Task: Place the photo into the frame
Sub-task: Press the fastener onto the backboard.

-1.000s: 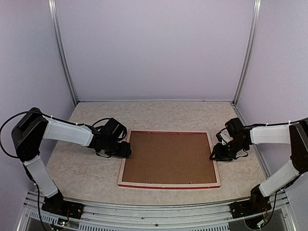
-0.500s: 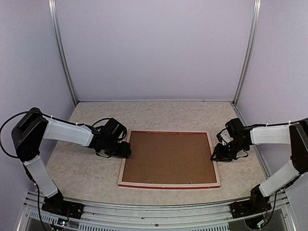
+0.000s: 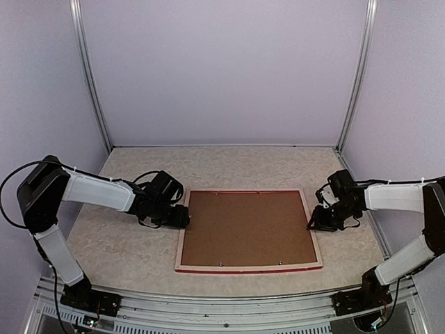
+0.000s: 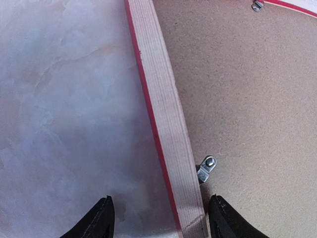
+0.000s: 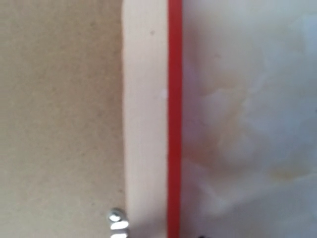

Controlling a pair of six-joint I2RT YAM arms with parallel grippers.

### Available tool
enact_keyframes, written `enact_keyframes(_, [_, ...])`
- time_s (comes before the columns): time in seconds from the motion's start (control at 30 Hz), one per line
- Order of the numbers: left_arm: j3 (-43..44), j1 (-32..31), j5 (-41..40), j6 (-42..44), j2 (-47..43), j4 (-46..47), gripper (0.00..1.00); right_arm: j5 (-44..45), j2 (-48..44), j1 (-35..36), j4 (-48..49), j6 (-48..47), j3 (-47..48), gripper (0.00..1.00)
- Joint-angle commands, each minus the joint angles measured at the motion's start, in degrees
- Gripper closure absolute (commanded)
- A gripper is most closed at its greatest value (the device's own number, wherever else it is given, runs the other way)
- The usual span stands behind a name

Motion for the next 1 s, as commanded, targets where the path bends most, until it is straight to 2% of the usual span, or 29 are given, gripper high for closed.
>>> enact_keyframes(0.0, [0.6, -0.4, -0.7, 0.1, 0.8, -0.4, 0.36, -2.9, -2.7, -0.9, 1.5, 0.3, -1.1, 0.63])
enact_keyframes(0.1, [0.6, -0.4, -0.8, 0.2, 0.9, -0.5, 0.36, -3.4, -2.7, -0.9, 1.8, 0.3, -1.0, 0.59])
enact_keyframes(0.3, [0.6, -0.4, -1.0, 0.2, 1.0, -0.6, 0.36, -3.2, -1.6, -1.0, 2.1, 0.1, -1.1, 0.57])
enact_keyframes(0.97, [0.7, -0.4, -0.9, 0.3, 1.4, -0.7, 0.36, 0.3, 2.3, -0.9, 2.8, -1.1, -2.3, 0.65])
